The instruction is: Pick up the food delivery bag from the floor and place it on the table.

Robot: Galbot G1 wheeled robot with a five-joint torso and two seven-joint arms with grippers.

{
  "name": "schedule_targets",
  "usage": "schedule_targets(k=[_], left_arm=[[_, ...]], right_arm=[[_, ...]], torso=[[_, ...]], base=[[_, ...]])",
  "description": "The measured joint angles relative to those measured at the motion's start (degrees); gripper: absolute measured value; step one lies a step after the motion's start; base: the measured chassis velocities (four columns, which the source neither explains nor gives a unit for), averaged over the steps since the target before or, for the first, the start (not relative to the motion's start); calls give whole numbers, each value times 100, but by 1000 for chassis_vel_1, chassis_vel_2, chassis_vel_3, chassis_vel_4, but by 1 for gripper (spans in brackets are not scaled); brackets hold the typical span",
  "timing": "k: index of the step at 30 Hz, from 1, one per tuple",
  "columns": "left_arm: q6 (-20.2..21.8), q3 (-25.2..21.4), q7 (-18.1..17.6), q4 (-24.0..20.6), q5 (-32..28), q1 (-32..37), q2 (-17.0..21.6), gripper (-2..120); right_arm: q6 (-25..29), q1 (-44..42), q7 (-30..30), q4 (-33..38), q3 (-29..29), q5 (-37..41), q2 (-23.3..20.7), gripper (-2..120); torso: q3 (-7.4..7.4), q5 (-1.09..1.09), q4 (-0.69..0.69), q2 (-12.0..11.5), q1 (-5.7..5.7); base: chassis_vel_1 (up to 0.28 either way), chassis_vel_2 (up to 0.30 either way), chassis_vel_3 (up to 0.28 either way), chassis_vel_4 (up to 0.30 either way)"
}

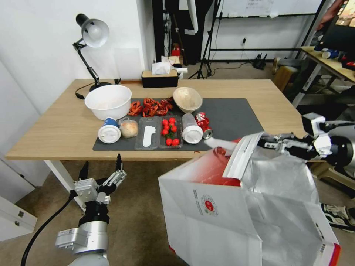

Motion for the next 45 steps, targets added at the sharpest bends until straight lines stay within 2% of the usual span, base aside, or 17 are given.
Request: schedule_targets(k=[8, 17, 20, 21, 24, 25, 28, 29, 30, 32, 33, 35, 36, 45], left_arm=[[-2, 0, -9, -17, 3, -1, -11, 100], [0, 41, -36, 9, 23, -31, -16, 100], [1, 53, -45, 40, 29, -38, 4, 100], [1, 53, -45, 40, 29, -38, 4, 100], [8, 90, -48, 75, 35, -58, 18, 100], [8, 90, -48, 75, 35, -58, 18, 100], [19, 130, -47, 117, 42, -78, 41, 100], [19, 130, -47, 117, 42, -78, 41, 100], [26, 136, -47, 138, 42, -90, 68, 100], [39, 140, -47, 170, 30, -127, 121, 100], [39, 140, -47, 170, 30, -127, 121, 100], [53, 154, -46, 202, 19, -156, 157, 100], [53, 154, -46, 202, 19, -156, 157, 100], [70, 223, -55, 268, 5, -219, 231, 100]], right_arm=[[0, 61, 117, 52, 27, 282, -28, 0], [180, 244, 802, 92, 400, 1369, -49, 0], [427, 491, 1492, 193, 393, 1789, 14, 0], [427, 491, 1492, 193, 393, 1789, 14, 0], [728, 714, 2158, 268, 302, 1985, 110, 0], [728, 714, 2158, 268, 302, 1985, 110, 0], [1122, 1090, 3079, 391, 16, 2156, 244, 0], [1122, 1090, 3079, 391, 16, 2156, 244, 0], [1318, 1272, 3482, 449, -109, 2236, 293, 0], [1555, 1433, 3996, 522, -176, 2337, 353, 0], [1555, 1433, 3996, 522, -176, 2337, 353, 0], [1806, 1587, 4534, 588, -210, 2473, 414, 0], [1806, 1587, 4534, 588, -210, 2473, 414, 0], [2449, 1758, 5917, 644, -242, 2588, 599, 0]], torso=[[0, 0, 0, -1, 0], [-1, 0, 0, -1, -1], [-1, -1, 1, -2, 0], [-1, -1, 1, -2, 0], [-1, -1, 1, -2, -1], [-1, -1, 1, -2, -1], [-2, 0, -1, -2, -1], [-2, 0, -1, -2, -1], [-1, 1, 2, -3, -1], [-1, -1, 0, -3, -1], [-1, -1, 0, -3, -1], [-2, -1, 0, -3, -1], [-2, -1, 0, -3, -1], [-2, -1, 0, -3, -1]], base=[[0, 0, 0, 0], [0, 0, 0, 0], [0, 0, 0, 0], [0, 0, 0, 0], [0, 0, 0, 0], [0, 0, 0, 0], [0, 0, 0, 0], [0, 0, 0, 0], [0, 0, 0, 0], [0, 0, 0, 0], [0, 0, 0, 0], [0, 0, 0, 0], [0, 0, 0, 0], [0, 0, 0, 0]])
